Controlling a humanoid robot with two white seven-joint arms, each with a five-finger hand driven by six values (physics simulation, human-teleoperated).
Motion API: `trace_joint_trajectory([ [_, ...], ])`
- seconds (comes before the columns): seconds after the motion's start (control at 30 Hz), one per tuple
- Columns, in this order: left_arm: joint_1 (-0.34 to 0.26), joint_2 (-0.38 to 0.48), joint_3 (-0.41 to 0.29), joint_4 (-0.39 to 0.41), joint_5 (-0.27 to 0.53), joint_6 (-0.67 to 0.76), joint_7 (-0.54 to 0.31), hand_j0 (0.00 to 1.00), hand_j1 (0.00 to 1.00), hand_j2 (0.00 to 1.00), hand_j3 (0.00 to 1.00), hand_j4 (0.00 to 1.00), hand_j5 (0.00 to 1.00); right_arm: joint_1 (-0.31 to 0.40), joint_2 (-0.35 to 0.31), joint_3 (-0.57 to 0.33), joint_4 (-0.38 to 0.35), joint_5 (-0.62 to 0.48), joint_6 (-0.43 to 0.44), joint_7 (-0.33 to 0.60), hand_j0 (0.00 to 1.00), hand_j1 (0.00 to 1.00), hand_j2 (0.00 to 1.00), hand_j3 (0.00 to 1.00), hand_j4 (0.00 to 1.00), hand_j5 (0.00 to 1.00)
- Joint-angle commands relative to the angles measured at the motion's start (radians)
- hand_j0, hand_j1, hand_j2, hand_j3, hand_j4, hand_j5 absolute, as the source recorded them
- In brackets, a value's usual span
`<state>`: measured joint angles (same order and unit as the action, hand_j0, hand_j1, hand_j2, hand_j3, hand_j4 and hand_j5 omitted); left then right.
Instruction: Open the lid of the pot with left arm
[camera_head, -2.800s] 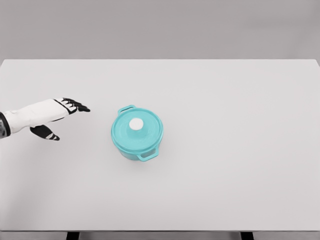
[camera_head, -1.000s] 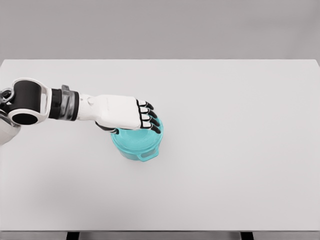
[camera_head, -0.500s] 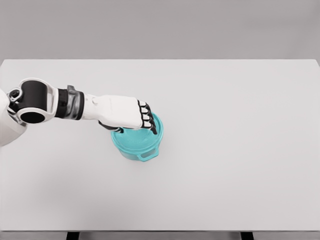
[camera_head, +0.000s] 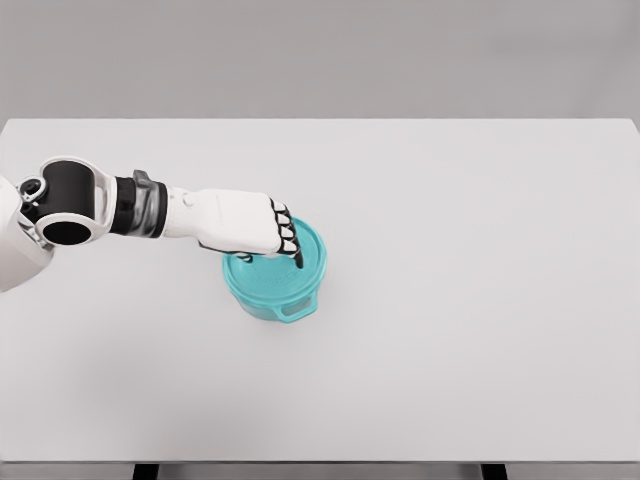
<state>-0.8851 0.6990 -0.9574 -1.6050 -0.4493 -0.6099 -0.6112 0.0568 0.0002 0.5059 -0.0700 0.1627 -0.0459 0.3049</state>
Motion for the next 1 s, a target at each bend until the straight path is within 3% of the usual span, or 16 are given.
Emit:
trace_joint_trajectory([
  [0.0, 0.0, 0.001, 0.0, 0.002, -0.008, -0.001, 0.0, 0.66, 0.66, 0.66, 0.66, 0.66, 0.66, 0.0, 0.0, 0.0, 0.001, 0.0, 0.0, 0.0, 1.0, 1.0, 1.0, 1.0, 1.0, 1.0],
  [0.27, -0.021, 0.01, 0.0, 0.002, -0.008, -0.001, 0.0, 0.48, 0.48, 0.48, 0.48, 0.48, 0.48, 0.0, 0.0, 0.0, -0.001, 0.0, 0.0, 0.0, 1.0, 1.0, 1.0, 1.0, 1.0, 1.0],
  [0.43, -0.037, 0.022, 0.0, 0.002, -0.006, -0.001, 0.0, 0.42, 0.42, 0.42, 0.42, 0.42, 0.42, 0.0, 0.0, 0.0, -0.001, 0.0, 0.0, 0.0, 1.0, 1.0, 1.0, 1.0, 1.0, 1.0],
  [0.7, -0.08, 0.183, 0.0, 0.0, -0.012, -0.001, 0.0, 0.38, 0.38, 0.38, 0.38, 0.38, 0.38, 0.0, 0.0, 0.0, -0.001, 0.0, 0.0, 0.0, 1.0, 1.0, 1.0, 1.0, 1.0, 1.0],
  [0.8, -0.081, 0.241, 0.0, 0.003, -0.063, -0.001, 0.0, 0.38, 0.38, 0.38, 0.38, 0.38, 0.38, 0.0, 0.0, 0.0, -0.001, 0.0, 0.0, 0.0, 1.0, 1.0, 1.0, 1.0, 1.0, 1.0],
  [0.83, -0.08, 0.246, 0.0, 0.037, -0.114, -0.001, 0.0, 0.38, 0.38, 0.38, 0.38, 0.38, 0.38, 0.0, 0.0, 0.0, 0.001, 0.0, 0.0, 0.0, 1.0, 1.0, 1.0, 1.0, 1.0, 1.0],
  [0.97, -0.077, 0.24, 0.0, 0.14, -0.18, -0.001, 0.0, 0.39, 0.39, 0.39, 0.39, 0.39, 0.39, 0.0, 0.0, 0.0, -0.001, 0.0, 0.0, 0.0, 1.0, 1.0, 1.0, 1.0, 1.0, 1.0],
])
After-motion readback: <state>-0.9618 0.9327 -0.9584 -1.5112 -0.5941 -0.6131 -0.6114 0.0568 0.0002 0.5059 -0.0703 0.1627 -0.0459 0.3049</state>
